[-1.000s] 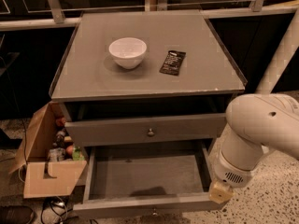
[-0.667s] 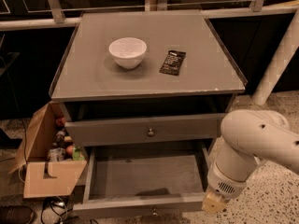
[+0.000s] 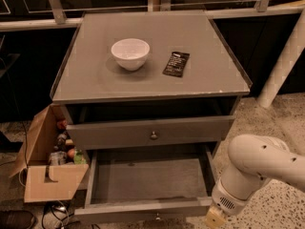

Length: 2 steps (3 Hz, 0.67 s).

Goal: Close middle drawer

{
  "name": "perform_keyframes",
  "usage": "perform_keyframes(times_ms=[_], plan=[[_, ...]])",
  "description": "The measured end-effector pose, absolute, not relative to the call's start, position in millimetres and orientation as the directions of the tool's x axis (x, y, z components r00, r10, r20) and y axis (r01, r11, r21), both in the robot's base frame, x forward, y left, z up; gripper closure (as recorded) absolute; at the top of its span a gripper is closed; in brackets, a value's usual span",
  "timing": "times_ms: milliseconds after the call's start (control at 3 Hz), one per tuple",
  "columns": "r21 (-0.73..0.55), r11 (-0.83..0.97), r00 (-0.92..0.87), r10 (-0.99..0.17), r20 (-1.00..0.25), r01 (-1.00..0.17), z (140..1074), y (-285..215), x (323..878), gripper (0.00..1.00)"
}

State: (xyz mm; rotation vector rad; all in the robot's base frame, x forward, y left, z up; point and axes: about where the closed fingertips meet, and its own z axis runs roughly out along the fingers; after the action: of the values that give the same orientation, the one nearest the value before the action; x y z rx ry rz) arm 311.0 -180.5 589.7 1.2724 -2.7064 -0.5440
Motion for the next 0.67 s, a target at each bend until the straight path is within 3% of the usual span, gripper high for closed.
perform_keyframes(times_ms=[667], plan=[[0.381,0.611,-0.680,-0.730,-0.068,-0.694,579.3,-177.7,315.3,1.00]])
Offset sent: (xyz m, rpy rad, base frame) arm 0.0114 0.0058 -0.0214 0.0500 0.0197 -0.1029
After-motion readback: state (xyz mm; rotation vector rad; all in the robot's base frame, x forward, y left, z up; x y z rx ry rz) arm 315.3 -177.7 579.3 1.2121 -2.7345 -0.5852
